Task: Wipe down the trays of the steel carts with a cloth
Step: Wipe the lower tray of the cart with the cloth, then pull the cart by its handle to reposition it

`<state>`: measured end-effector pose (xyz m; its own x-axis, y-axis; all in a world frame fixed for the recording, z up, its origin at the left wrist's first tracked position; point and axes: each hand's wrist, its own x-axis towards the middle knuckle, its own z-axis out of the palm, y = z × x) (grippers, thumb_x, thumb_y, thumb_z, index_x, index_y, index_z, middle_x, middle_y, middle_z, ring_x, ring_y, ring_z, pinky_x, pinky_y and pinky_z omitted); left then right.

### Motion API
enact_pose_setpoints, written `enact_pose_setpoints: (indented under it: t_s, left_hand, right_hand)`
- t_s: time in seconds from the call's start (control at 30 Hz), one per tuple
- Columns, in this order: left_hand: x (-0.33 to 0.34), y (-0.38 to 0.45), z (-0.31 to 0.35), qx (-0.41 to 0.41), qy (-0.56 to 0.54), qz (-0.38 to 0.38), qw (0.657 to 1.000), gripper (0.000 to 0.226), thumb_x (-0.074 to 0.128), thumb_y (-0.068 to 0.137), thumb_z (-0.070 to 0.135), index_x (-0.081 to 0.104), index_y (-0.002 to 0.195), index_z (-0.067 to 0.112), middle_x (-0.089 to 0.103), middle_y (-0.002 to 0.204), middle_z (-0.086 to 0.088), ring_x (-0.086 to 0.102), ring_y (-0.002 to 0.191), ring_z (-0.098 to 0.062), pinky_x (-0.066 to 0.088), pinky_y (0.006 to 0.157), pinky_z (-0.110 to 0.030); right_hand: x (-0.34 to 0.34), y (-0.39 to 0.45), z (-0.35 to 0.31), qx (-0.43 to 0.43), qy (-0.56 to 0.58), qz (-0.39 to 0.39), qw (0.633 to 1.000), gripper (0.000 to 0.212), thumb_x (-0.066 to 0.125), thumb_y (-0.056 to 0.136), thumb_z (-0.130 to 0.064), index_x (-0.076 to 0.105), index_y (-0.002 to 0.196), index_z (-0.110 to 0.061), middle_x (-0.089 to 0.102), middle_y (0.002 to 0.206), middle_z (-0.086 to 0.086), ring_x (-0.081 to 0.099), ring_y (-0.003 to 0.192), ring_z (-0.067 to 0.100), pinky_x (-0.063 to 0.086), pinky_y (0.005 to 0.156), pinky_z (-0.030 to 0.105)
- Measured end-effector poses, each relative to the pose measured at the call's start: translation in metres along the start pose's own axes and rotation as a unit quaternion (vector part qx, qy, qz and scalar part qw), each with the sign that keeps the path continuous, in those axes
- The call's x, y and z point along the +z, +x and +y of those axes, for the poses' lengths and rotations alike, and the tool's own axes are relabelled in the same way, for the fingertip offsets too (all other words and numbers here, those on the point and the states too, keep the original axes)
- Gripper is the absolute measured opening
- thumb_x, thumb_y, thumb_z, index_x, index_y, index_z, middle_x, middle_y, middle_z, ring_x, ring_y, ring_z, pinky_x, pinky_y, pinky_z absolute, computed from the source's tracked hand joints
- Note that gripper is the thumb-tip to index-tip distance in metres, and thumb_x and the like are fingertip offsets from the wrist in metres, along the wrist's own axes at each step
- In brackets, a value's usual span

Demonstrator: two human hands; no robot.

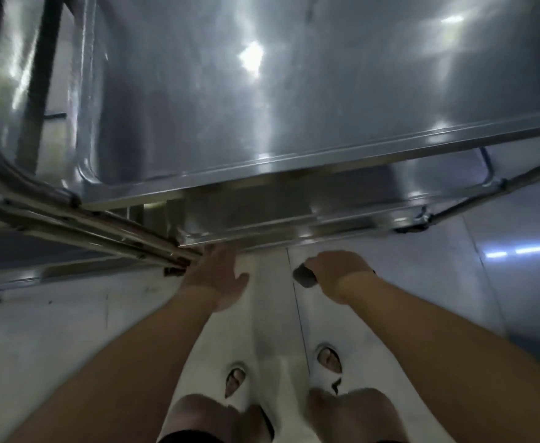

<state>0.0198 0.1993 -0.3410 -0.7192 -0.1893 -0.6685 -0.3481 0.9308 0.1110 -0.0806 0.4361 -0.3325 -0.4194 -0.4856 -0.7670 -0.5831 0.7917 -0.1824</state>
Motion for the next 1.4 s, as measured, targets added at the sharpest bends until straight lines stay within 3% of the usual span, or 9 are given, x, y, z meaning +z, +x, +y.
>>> enact_pose_setpoints:
  t_s: [0.07, 0.17, 0.37, 0.53, 0.73, 0.93, 1.13, 1.27, 1.4]
  left_hand:
    - [-0.015, -0.039, 0.020, -0.003, 0.001, -0.041, 0.999, 0.071, 0.043, 0.105, 0.057, 0.025, 0.165, 0.024, 0.031, 0.169, -0.009, 0.034, 0.152, -0.033, 0.035, 0.121, -0.046]
    - [-0.044, -0.101, 0.044, 0.009, 0.014, -0.035, 0.999, 0.069, 0.040, 0.103, 0.060, 0.029, 0.162, 0.028, 0.037, 0.165, -0.007, 0.040, 0.147, -0.032, 0.040, 0.117, -0.047]
    - [-0.098, -0.207, 0.068, 0.028, 0.025, 0.004, 0.999, 0.068, 0.037, 0.099, 0.063, 0.033, 0.159, 0.031, 0.042, 0.162, 0.000, 0.048, 0.140, -0.029, 0.043, 0.108, -0.048]
    - [-0.136, -0.259, 0.073, 0.062, 0.030, 0.033, 0.997, 0.066, 0.040, 0.100, 0.061, 0.038, 0.157, 0.027, 0.045, 0.159, -0.002, 0.046, 0.142, -0.028, 0.043, 0.109, -0.046]
    - [-0.172, -0.300, 0.093, 0.143, 0.066, 0.076, 0.985, 0.061, 0.042, 0.101, 0.058, 0.043, 0.152, 0.026, 0.051, 0.152, -0.004, 0.050, 0.136, -0.030, 0.043, 0.108, -0.049]
    - [-0.189, -0.332, 0.139, 0.224, 0.096, 0.099, 0.965, 0.062, 0.042, 0.101, 0.059, 0.041, 0.153, 0.026, 0.050, 0.154, -0.004, 0.051, 0.136, -0.030, 0.043, 0.108, -0.049]
    - [-0.193, -0.355, 0.226, 0.305, 0.157, 0.104, 0.934, 0.057, 0.040, 0.101, 0.061, 0.047, 0.145, 0.026, 0.053, 0.147, -0.003, 0.053, 0.133, -0.029, 0.043, 0.105, -0.048]
    - [-0.195, -0.358, 0.304, 0.359, 0.184, 0.116, 0.908, 0.056, 0.040, 0.101, 0.059, 0.046, 0.145, 0.026, 0.055, 0.143, -0.004, 0.054, 0.131, -0.030, 0.043, 0.103, -0.048]
    - [-0.186, -0.355, 0.396, 0.393, 0.191, 0.129, 0.890, 0.045, 0.042, 0.100, 0.059, 0.054, 0.131, 0.028, 0.062, 0.128, -0.002, 0.060, 0.117, -0.028, 0.049, 0.097, -0.046]
  right_hand:
    - [0.002, -0.046, 0.003, 0.042, 0.025, -0.042, 0.998, 0.044, 0.051, 0.103, -0.023, 0.052, 0.146, -0.012, 0.060, 0.137, 0.014, 0.060, 0.121, 0.033, 0.050, 0.102, 0.040]
    - [-0.003, -0.110, -0.003, 0.073, 0.047, 0.000, 0.996, 0.050, 0.055, 0.098, -0.007, 0.051, 0.145, -0.020, 0.060, 0.132, 0.010, 0.062, 0.117, 0.030, 0.051, 0.091, 0.038]
    - [-0.046, -0.215, -0.042, 0.114, 0.103, 0.074, 0.985, 0.057, 0.055, 0.098, -0.009, 0.047, 0.150, -0.031, 0.061, 0.135, 0.004, 0.062, 0.118, 0.026, 0.049, 0.088, 0.035]
    - [-0.089, -0.285, -0.063, 0.168, 0.128, 0.030, 0.977, 0.055, 0.056, 0.102, -0.010, 0.044, 0.155, -0.020, 0.053, 0.150, 0.010, 0.055, 0.132, 0.028, 0.046, 0.103, 0.036]
    - [-0.103, -0.381, -0.081, 0.232, 0.145, 0.128, 0.953, 0.055, 0.055, 0.100, -0.010, 0.047, 0.150, -0.030, 0.062, 0.134, 0.009, 0.064, 0.104, 0.028, 0.048, 0.076, 0.037]
    - [-0.098, -0.453, -0.084, 0.265, 0.179, 0.210, 0.924, 0.039, 0.052, 0.096, -0.007, 0.058, 0.129, -0.027, 0.064, 0.118, 0.006, 0.065, 0.101, 0.027, 0.047, 0.072, 0.034]
    - [-0.069, -0.516, -0.040, 0.312, 0.236, 0.277, 0.878, 0.033, 0.053, 0.096, -0.007, 0.058, 0.122, -0.026, 0.064, 0.109, 0.005, 0.063, 0.092, 0.024, 0.057, 0.082, 0.040]
    - [-0.041, -0.553, 0.019, 0.339, 0.255, 0.309, 0.851, 0.029, 0.052, 0.099, -0.013, 0.057, 0.123, -0.027, 0.063, 0.109, 0.001, 0.056, 0.087, 0.020, 0.045, 0.074, 0.032]
    - [-0.014, -0.587, 0.084, 0.366, 0.278, 0.334, 0.823, 0.027, 0.050, 0.098, -0.013, 0.056, 0.121, -0.026, 0.062, 0.102, -0.001, 0.061, 0.086, 0.021, 0.050, 0.070, 0.032]
